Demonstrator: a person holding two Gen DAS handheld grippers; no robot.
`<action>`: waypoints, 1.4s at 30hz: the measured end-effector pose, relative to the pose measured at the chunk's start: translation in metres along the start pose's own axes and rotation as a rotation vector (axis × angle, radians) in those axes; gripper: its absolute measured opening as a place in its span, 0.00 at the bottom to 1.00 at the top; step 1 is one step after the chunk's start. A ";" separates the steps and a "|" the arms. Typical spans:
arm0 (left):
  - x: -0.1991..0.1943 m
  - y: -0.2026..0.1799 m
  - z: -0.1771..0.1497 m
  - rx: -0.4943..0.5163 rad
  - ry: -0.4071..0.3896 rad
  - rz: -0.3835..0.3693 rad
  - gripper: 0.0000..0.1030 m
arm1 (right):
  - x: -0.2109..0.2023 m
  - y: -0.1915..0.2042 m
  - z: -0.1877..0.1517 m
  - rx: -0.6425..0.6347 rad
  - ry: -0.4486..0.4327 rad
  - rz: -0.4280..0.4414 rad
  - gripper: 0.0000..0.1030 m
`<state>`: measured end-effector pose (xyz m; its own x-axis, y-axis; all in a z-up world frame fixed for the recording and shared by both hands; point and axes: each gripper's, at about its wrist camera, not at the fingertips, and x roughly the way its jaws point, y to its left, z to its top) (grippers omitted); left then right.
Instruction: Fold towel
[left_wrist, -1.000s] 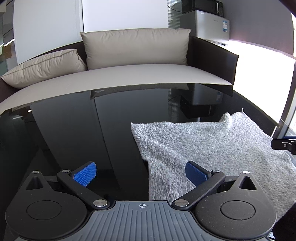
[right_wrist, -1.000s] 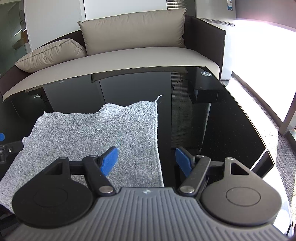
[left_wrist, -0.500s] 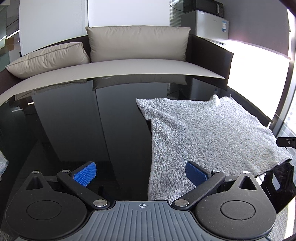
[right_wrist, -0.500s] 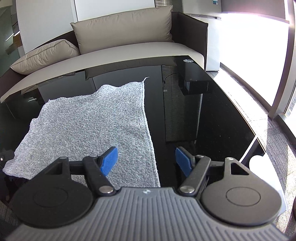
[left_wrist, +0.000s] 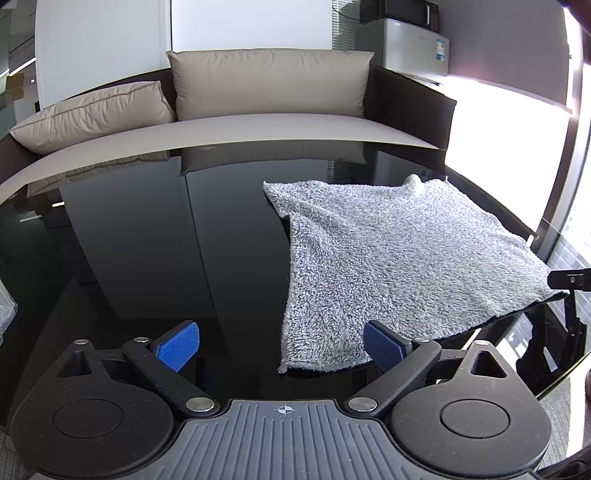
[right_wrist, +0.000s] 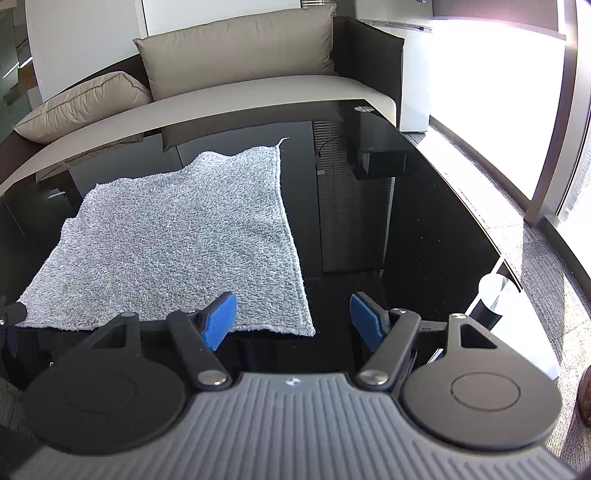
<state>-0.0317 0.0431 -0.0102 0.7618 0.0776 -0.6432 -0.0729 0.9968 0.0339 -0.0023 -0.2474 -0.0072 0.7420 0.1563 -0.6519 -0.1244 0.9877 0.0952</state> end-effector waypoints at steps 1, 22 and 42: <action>0.001 0.000 0.000 -0.002 0.006 -0.002 0.81 | 0.000 0.000 0.000 -0.004 -0.001 -0.006 0.65; 0.002 -0.008 -0.001 0.022 -0.005 -0.032 0.42 | -0.002 0.008 -0.001 -0.060 0.004 -0.025 0.05; -0.005 -0.008 0.002 0.014 -0.021 -0.063 0.06 | -0.022 0.011 -0.003 -0.019 -0.037 0.044 0.03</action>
<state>-0.0337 0.0351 -0.0055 0.7781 0.0153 -0.6279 -0.0158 0.9999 0.0048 -0.0219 -0.2404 0.0056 0.7590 0.2006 -0.6194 -0.1700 0.9794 0.1088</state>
